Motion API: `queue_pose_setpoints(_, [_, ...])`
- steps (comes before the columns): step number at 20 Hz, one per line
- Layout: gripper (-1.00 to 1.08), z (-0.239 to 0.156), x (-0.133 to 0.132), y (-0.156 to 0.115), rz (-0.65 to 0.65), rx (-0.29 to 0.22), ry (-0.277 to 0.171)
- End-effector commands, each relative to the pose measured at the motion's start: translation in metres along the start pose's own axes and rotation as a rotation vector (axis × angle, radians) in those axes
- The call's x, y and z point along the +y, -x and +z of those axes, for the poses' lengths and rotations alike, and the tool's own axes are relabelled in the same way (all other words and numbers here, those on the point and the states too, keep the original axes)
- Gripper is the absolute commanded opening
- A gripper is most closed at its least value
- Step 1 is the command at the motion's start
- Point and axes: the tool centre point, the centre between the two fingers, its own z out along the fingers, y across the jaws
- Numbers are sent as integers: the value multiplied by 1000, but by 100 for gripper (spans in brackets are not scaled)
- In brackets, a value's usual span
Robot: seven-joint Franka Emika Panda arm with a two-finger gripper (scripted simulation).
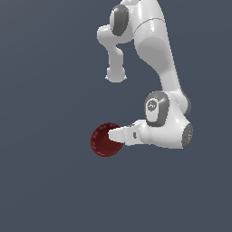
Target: Pick up the object and move it to a goal position.
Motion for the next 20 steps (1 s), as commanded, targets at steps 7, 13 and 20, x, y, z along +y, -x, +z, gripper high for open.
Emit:
queue_pose_setpoints(7, [-100,-26,61,64,2,1,-2])
queue_pose_setpoints(13, [-100,-45,102,107,3,1,-2])
queue_pose_setpoints(20, [-100,-59,132,135,4,1,0])
